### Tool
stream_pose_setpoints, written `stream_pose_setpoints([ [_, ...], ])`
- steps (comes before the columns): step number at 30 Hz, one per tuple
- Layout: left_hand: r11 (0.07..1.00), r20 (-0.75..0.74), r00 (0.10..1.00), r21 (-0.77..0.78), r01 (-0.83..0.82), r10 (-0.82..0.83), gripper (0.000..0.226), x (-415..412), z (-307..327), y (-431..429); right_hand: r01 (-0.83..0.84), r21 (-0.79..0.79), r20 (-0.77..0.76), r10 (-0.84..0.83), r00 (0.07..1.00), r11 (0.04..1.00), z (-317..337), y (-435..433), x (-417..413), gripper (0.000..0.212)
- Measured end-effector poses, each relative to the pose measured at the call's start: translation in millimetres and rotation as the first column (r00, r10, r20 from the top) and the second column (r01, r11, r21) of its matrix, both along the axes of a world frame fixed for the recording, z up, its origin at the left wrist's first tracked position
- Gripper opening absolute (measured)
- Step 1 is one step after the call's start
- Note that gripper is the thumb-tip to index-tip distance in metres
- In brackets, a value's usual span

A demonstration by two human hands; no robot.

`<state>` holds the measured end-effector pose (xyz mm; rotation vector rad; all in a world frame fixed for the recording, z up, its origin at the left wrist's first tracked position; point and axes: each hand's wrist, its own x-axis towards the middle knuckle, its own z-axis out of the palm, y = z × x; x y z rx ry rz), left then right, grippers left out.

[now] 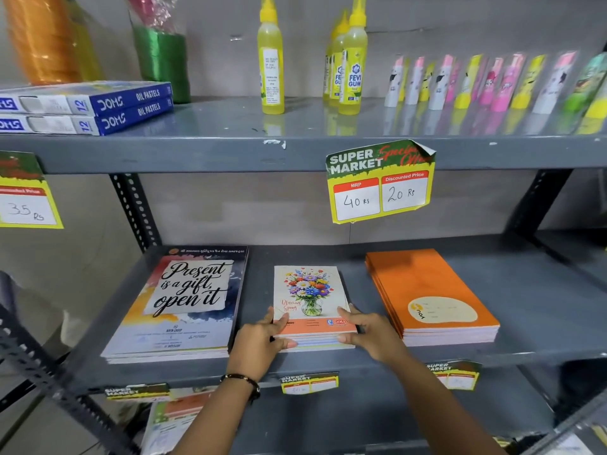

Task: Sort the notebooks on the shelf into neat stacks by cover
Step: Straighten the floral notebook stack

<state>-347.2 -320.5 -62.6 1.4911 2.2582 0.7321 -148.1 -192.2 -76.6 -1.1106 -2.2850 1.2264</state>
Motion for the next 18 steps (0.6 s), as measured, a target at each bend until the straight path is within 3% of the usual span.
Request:
stream_pose_setpoints([
  [11, 0.997, 0.032, 0.998, -0.061, 0.055, -0.053, 0.058, -3.3, 8.1, 2.4, 0.010, -0.160, -0.117, -0.029, 0.993, 0.987, -9.3, 5.0, 2.5, 0.068],
  [15, 0.998, 0.038, 0.999, -0.059, 0.034, -0.032, 0.057, -2.6, 7.6, 3.7, 0.014, -0.181, -0.133, -0.038, 0.990, 0.983, -8.0, 4.0, 2.1, 0.078],
  [18, 0.998, 0.026, 0.999, -0.061, 0.032, -0.031, 0.059, -1.4, 8.2, 4.0, 0.010, -0.182, -0.132, -0.034, 0.991, 0.983, -7.2, 4.1, 3.2, 0.068],
])
